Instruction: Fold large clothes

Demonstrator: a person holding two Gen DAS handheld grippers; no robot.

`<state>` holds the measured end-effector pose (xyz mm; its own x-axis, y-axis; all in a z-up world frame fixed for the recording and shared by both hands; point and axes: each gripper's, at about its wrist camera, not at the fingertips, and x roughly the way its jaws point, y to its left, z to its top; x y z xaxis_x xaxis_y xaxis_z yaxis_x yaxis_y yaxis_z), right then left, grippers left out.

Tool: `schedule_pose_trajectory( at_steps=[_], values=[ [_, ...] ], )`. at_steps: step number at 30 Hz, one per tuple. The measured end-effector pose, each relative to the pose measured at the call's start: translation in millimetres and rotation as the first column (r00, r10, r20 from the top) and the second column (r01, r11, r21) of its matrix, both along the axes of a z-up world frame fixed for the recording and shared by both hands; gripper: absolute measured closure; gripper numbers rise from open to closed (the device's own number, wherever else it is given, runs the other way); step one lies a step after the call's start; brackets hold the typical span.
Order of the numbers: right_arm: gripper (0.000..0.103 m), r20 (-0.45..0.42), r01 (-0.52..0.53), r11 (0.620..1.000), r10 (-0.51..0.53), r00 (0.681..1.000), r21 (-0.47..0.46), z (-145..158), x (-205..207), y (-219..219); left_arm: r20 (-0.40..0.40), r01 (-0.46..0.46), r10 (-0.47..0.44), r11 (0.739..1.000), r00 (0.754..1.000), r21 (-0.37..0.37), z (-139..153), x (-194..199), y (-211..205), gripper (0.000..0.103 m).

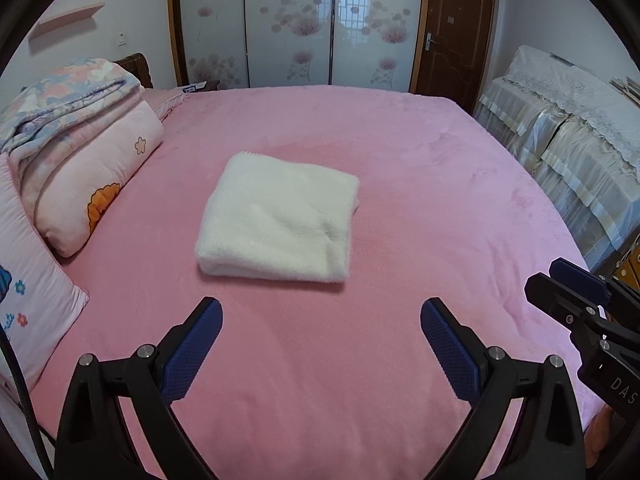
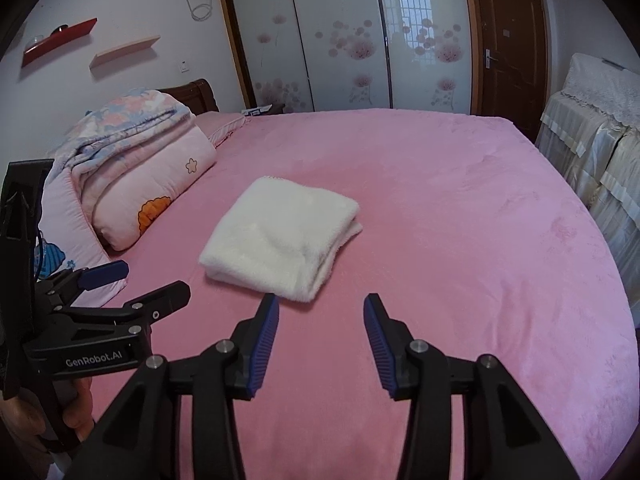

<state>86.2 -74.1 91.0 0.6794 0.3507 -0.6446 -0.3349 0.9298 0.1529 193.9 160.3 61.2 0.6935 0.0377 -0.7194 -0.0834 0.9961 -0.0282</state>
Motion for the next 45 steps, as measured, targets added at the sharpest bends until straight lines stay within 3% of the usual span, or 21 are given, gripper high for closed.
schedule_pose_trajectory(
  at_steps=[6, 8, 10, 18, 28, 45],
  values=[
    [0.055, 0.039, 0.028, 1.0, -0.027, 0.999, -0.007, 9.7, -52.5, -26.0, 0.033, 0.003, -0.001, 0.999, 0.999, -0.033, 5.1, -57.3, -32.9, 0.004],
    [0.05, 0.054, 0.043, 0.999, -0.042, 0.998, -0.016, 9.5, -72.4, -34.0, 0.036, -0.002, 0.003, 0.999, 0.999, -0.045, 3.9, -75.2, -42.5, 0.004],
    [0.038, 0.075, 0.057, 0.998, -0.055, 0.996, -0.025, 8.6, -90.1, -41.3, 0.045, -0.011, 0.014, 0.999, 0.999, -0.052, 2.8, -94.2, -50.3, 0.004],
    [0.037, 0.085, 0.113, 0.993, -0.111, 0.99, -0.021, -7.2, -150.4, -67.9, 0.074, -0.04, 0.042, 0.999, 0.996, -0.028, -7.1, -155.2, -77.2, 0.004],
    [0.037, 0.056, 0.129, 0.991, -0.128, 0.99, -0.027, -26.5, -174.1, -78.2, 0.054, -0.012, 0.013, 1.0, 0.998, -0.008, -17.7, -182.0, -99.2, 0.004],
    [0.037, 0.036, 0.138, 0.99, -0.137, 0.99, -0.027, -38.1, -184.8, -82.6, 0.011, -0.017, 0.017, 1.0, 1.0, -0.003, -29.3, -184.8, -98.5, 0.004]
  ],
)
